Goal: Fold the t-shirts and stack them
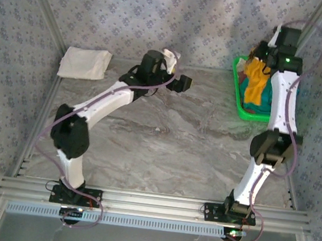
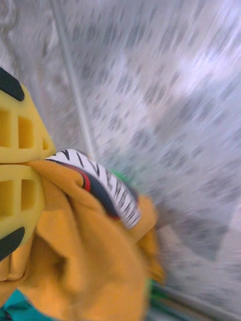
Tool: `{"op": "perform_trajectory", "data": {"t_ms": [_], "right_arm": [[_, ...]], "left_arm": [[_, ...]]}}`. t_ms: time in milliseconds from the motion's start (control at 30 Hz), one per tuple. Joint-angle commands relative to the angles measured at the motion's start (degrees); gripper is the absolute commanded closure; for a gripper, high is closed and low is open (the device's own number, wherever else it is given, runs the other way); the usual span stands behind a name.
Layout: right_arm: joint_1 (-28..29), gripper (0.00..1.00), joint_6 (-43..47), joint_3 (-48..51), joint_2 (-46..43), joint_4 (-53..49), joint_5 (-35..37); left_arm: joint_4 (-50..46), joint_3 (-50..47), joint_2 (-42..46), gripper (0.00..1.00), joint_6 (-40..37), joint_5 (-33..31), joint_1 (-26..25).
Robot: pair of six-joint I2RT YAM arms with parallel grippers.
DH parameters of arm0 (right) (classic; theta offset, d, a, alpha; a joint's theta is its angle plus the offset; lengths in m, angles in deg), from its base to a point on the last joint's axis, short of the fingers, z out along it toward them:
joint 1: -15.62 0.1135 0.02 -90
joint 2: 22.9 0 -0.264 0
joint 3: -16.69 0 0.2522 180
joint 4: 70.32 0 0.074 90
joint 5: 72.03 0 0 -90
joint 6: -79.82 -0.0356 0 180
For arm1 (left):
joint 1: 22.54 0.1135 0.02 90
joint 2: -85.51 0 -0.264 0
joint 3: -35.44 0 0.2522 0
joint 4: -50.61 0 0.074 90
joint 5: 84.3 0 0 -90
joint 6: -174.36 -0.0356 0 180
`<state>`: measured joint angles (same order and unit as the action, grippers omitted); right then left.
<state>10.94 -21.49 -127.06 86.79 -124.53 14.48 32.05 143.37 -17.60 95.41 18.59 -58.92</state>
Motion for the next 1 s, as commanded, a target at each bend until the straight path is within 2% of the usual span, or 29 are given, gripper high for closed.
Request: {"op": "perform_trajectory", "data": {"t_ms": [0,133,233,300,367,467,533,567,600,633,700,800,900,967], "right_arm": [[5.5,1.00,4.7,-3.1,-8.9,2.5,5.8],[16.8,1.00,12.4,-10.4,-12.8,-0.4,11.2],[25.8,1.00,14.2,-13.1,-14.6,-1.6,15.7],[32.2,1.00,13.3,-7.5,-17.7,2.2,19.9],[38.1,1.00,9.9,2.5,-21.4,9.0,23.8],[42.9,0.99,-2.0,20.0,-24.3,19.1,25.3],[42.6,0.90,-11.4,28.3,-22.5,22.7,25.3],[41.6,0.81,-15.8,30.5,-20.9,22.0,24.3],[39.7,0.66,-19.7,32.7,-19.2,21.6,23.3],[37.5,0.55,-22.2,35.4,-17.7,23.1,22.5],[33.3,0.42,-24.3,39.0,-14.8,25.2,19.5],[28.1,0.38,-23.7,41.2,-12.8,24.4,12.1],[28.9,0.35,-16.6,47.0,-15.6,25.2,11.1],[29.5,0.35,-13.3,51.2,-17.5,24.9,6.5]], "left_arm": [[7.9,-5.3,9.3,0.02,0.5,0.7,0.0],[7.1,-11.6,19.4,0.00,-0.1,-1.0,0.0],[5.9,-16.2,26.7,0.00,-0.7,-3.1,0.1],[5.1,-19.9,31.7,0.01,-1.9,-4.7,0.1],[3.6,-23.7,36.2,0.00,-2.9,-6.9,0.5],[0.6,-30.2,42.1,0.00,-1.6,-9.2,4.0],[-2.0,-34.7,44.8,0.01,1.7,-9.2,9.7],[-3.1,-36.8,45.6,0.01,2.6,-9.1,12.0],[-4.3,-39.2,46.3,0.02,3.0,-9.3,14.5],[-5.5,-41.2,46.7,0.02,3.0,-9.5,16.5],[-7.7,-44.1,46.2,0.02,1.4,-9.6,18.0],[-11.4,-46.0,43.5,0.04,-0.7,-7.7,17.3],[-13.3,-48.7,41.5,0.07,-0.1,-7.6,15.1],[-11.6,-51.8,41.4,0.08,1.7,-7.6,14.3]]}}
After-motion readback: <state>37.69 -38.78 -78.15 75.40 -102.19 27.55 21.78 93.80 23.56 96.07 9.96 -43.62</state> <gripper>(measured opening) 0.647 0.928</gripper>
